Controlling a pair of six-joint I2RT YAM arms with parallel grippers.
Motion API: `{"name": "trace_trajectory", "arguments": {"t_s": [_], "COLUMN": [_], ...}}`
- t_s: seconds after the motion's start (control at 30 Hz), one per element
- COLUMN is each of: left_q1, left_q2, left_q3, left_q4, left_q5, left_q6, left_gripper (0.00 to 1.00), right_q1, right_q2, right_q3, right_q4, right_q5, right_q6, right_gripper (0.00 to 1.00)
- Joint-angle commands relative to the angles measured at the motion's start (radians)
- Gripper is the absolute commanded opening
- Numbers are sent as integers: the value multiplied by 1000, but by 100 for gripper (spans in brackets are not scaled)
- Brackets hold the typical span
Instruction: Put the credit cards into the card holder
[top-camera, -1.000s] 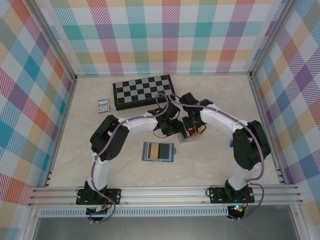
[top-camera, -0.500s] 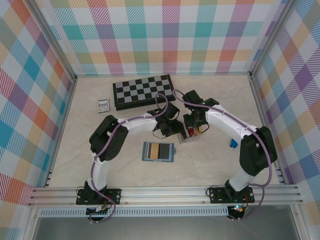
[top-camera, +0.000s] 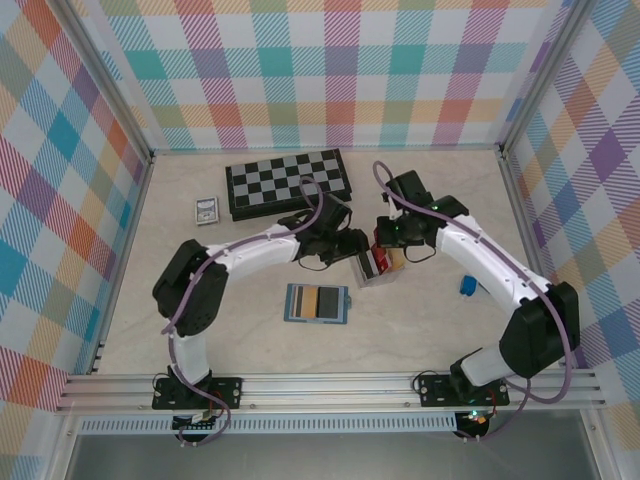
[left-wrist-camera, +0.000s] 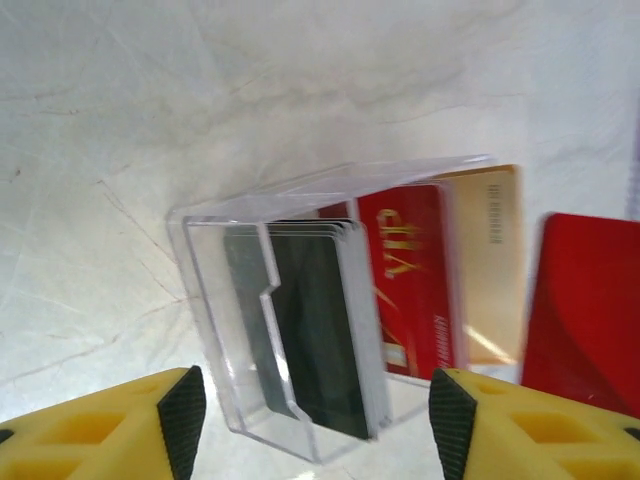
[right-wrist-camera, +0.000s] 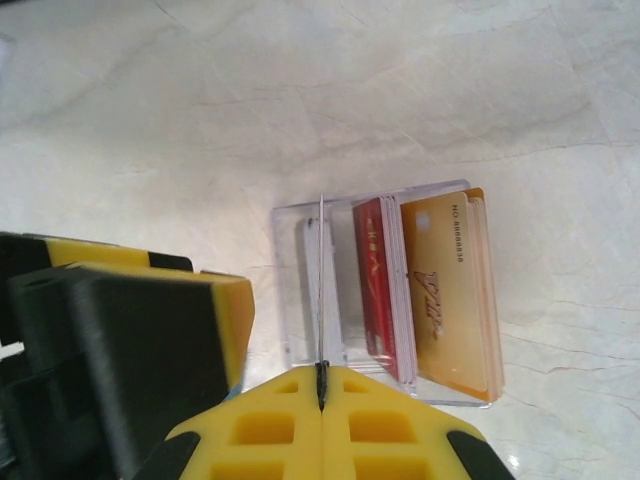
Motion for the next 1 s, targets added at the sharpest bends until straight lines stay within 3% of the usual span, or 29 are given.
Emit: {"name": "trace_trajectory", "arguments": {"t_s": [0.0,0.17,0.4,0.63,0.77,0.97], "left_q1": [36,118,171,179,185,189], "left_q2": [-129,-250,-225,-207,-218,-247], "left_q3": [-112,-288,-343,-331,-333,-348], "left_q4": [135,428,762,824,817,800], "left_q5": [12,200,442,531,545,536], "left_q6": [-42,-141,-282,-294,-290,-278], "left_gripper": [68,77,78,75,68,34], "right_q1": [-17,-53,-76,-83,-94,-110], "right_q2": [-60,-111,-113,-114,-114,-119], "right_q3": [-27,-36,-43,-76,-101,-142], "right_q4": [36,103,197,304,356,388], "right_q5": [-102,-246,-406,-512,-562,-564], "right_q6": [69,143,237,314,346,378], "right_gripper": [0,0,0,0,0,0]}}
